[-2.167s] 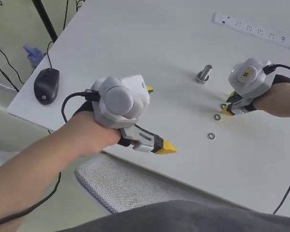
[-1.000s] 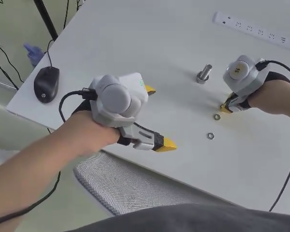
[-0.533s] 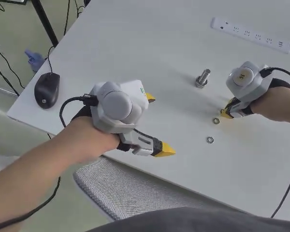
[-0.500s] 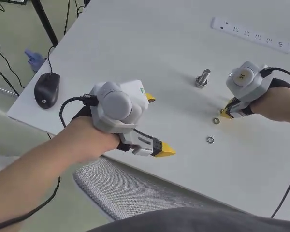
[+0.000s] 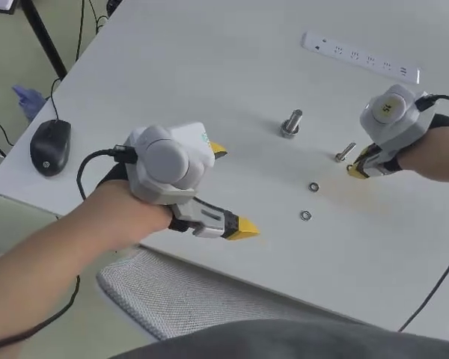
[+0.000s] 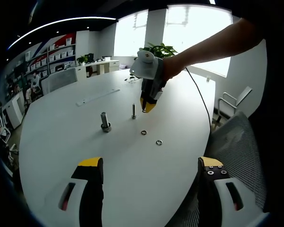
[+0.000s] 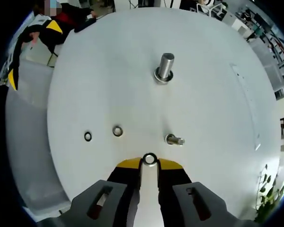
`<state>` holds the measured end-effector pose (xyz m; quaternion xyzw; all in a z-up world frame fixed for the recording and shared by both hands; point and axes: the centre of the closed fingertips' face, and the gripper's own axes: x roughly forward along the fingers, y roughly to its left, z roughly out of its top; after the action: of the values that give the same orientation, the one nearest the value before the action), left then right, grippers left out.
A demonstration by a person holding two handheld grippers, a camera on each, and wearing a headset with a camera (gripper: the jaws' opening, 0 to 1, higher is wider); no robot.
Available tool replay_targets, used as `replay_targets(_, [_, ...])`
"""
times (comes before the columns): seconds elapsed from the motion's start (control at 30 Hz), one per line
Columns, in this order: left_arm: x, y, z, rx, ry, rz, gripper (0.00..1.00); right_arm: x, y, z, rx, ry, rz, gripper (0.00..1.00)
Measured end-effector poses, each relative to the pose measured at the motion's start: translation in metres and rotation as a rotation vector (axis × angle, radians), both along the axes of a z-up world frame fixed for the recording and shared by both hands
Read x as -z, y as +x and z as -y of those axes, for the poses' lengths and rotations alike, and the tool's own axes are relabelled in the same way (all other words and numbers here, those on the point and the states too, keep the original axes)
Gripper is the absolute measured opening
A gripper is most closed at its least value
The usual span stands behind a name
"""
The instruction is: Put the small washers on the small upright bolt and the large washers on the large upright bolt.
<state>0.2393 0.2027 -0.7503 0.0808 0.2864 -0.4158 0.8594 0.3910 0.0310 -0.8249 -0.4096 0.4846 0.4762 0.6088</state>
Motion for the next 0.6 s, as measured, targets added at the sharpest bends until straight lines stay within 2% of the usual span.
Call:
replay_targets(0.13, [0.000, -0.001, -0.002, -0.002, 0.007, -0.002, 0.82, -0.001, 0.010, 0.004, 0.016, 0.005, 0.007, 0.13])
replay_targets(0.23, [0.001, -0.002, -0.005, -0.004, 0.013, -0.005, 0.81, -0.002, 0.011, 0.004, 0.009, 0.001, 0.006, 0.13])
replay_targets(0.57, [0.007, -0.007, -0.009, -0.008, 0.024, -0.020, 0.80, -0.019, 0.028, -0.010, 0.005, 0.022, 0.031, 0.13])
replay_targets(0.6, [0.007, -0.007, -0.008, -0.008, 0.024, -0.020, 0.80, -0.018, 0.034, -0.009, 0.006, 0.027, 0.032, 0.13])
